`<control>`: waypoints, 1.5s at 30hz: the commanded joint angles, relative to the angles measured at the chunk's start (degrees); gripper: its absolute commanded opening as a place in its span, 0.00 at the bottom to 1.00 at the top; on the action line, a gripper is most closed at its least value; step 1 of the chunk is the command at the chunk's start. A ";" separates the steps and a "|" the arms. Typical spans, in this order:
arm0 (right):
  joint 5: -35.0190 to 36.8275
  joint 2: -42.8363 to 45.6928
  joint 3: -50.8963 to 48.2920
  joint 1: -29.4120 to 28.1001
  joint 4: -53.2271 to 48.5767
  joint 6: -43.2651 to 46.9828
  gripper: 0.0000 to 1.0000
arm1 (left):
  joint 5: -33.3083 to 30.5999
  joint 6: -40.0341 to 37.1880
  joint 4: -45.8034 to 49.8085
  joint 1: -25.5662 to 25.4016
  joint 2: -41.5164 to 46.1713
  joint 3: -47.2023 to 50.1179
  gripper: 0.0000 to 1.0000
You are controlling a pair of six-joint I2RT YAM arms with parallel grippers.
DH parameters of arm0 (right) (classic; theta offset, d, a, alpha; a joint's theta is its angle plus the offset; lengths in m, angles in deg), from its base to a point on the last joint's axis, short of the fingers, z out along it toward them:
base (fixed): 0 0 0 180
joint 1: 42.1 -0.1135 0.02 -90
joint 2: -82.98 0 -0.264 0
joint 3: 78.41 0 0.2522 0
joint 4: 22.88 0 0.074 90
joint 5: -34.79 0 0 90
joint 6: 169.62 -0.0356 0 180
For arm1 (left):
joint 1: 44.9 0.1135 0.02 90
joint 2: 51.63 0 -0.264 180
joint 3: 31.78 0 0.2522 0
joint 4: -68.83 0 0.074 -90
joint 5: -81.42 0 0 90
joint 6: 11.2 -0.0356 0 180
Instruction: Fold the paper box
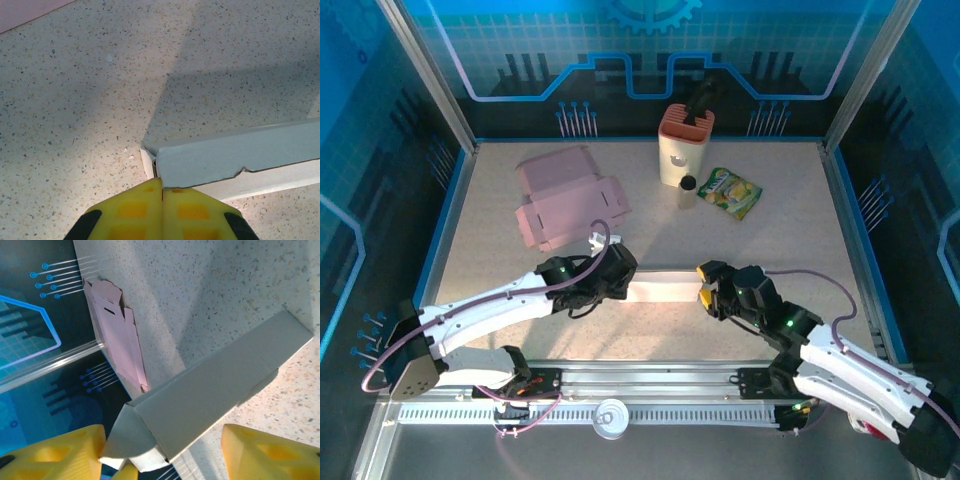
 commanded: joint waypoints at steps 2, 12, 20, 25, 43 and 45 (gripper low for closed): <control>-1.31 -0.22 -0.63 0.98 2.84 -0.01 0.55 | 1.15 1.06 3.73 -0.63 -1.54 0.95 0.00; 1.33 0.31 -0.80 1.01 -1.53 2.55 0.41 | 2.70 1.54 3.38 -0.72 -0.02 0.58 0.15; 1.99 -0.91 -1.43 1.02 -2.60 2.87 0.38 | 6.23 4.11 0.32 0.08 10.18 3.22 0.47; 2.13 -1.75 -1.42 1.10 -2.60 3.18 0.38 | 15.06 5.84 -5.77 6.71 13.88 7.25 0.50; 1.60 -3.03 -1.54 1.05 -2.14 3.69 0.37 | 23.02 8.31 -14.73 14.73 12.44 12.38 0.42; 1.52 -3.11 -1.50 1.11 -2.05 3.86 0.36 | 23.28 8.28 -15.31 15.30 12.53 12.79 0.40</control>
